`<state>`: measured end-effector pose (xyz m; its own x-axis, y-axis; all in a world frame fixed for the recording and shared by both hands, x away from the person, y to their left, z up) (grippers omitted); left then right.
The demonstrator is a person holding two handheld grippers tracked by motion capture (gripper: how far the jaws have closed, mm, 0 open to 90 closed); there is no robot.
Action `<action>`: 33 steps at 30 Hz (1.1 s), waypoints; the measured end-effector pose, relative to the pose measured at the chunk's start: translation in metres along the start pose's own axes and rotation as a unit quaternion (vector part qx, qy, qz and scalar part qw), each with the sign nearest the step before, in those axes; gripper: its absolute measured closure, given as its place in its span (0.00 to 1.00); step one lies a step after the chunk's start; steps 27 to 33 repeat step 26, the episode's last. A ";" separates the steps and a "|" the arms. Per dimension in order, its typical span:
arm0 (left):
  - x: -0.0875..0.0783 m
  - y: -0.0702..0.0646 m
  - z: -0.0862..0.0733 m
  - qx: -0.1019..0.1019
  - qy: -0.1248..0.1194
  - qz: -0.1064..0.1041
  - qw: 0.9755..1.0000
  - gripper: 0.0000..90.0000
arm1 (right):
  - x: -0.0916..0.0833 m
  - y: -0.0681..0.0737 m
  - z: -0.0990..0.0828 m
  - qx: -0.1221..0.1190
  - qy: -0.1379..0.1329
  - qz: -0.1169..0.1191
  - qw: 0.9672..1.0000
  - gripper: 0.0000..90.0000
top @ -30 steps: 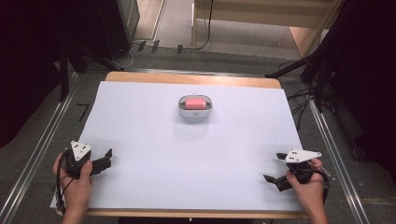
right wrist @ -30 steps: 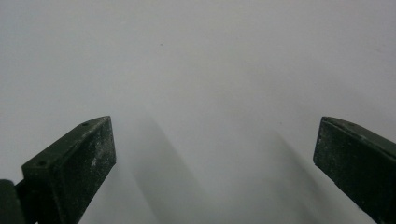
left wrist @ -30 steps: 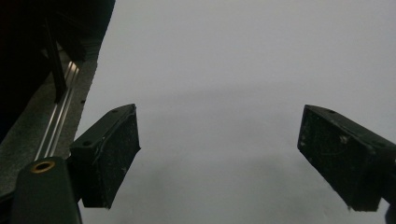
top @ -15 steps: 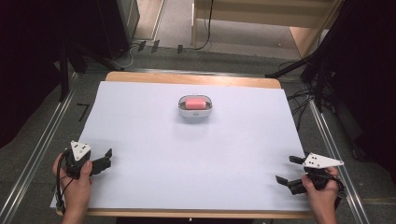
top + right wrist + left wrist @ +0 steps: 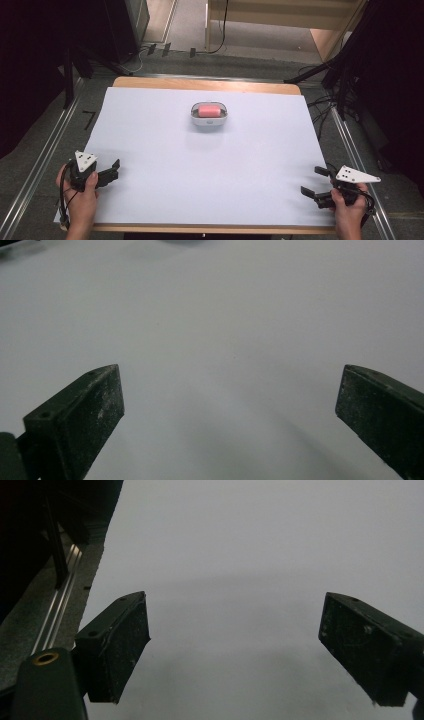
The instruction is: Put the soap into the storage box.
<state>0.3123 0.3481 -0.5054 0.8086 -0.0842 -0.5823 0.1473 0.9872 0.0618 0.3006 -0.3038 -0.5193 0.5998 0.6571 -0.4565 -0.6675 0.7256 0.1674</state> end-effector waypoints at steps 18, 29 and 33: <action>0.002 0.000 0.000 0.002 0.009 0.005 1.000 0.15 | 0.000 -0.004 0.000 0.019 -0.005 -0.010 1.000 0.00; 0.002 0.000 -0.001 0.001 0.011 0.004 1.000 0.15 | 0.002 -0.004 -0.001 0.013 0.005 -0.015 1.000 0.00; 0.002 0.000 -0.001 0.001 0.011 0.004 1.000 0.15 | 0.002 -0.004 -0.001 0.013 0.005 -0.015 1.000 0.00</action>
Point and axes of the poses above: each handheld gripper's, and its own axes: x roughly forward along the jaws, z roughly out of its top, y roughly to its left, the point moved 7 cm from there along x, roughly forward along the jaws, and after that the axes turned 4 degrees about -z, right-handed, at the moved point
